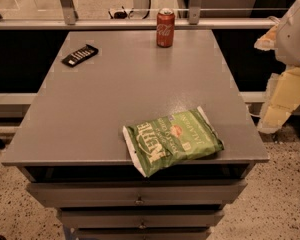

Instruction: Knock coke can over

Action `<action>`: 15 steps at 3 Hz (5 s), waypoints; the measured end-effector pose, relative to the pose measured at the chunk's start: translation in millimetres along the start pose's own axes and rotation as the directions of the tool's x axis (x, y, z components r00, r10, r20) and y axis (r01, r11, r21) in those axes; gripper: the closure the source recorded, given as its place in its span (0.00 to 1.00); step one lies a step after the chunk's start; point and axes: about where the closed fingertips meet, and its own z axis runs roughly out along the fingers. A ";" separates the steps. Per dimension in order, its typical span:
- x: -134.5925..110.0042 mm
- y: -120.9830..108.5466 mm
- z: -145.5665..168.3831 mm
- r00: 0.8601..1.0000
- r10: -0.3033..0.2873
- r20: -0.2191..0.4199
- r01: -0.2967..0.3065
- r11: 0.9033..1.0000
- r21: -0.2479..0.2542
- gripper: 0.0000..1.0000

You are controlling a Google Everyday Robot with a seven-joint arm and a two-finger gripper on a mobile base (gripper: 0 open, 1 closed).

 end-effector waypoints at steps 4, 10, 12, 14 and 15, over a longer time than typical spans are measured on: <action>-33.6 -177.9 94.8 0.968 0.002 0.251 -0.042 0.987 0.155 0.00; -119.1 -341.9 187.5 0.687 0.086 0.722 -0.290 0.943 0.164 0.00; -163.3 -342.3 187.8 0.618 0.161 0.769 -0.318 0.947 0.058 0.00; -182.1 -352.4 187.0 0.583 0.189 0.790 -0.367 0.929 0.049 0.00; -178.7 -366.7 189.2 0.599 0.192 0.777 -0.408 0.909 0.090 0.00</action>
Offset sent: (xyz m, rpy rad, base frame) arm 0.0987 0.0038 -0.0288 0.0911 -0.1156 0.0273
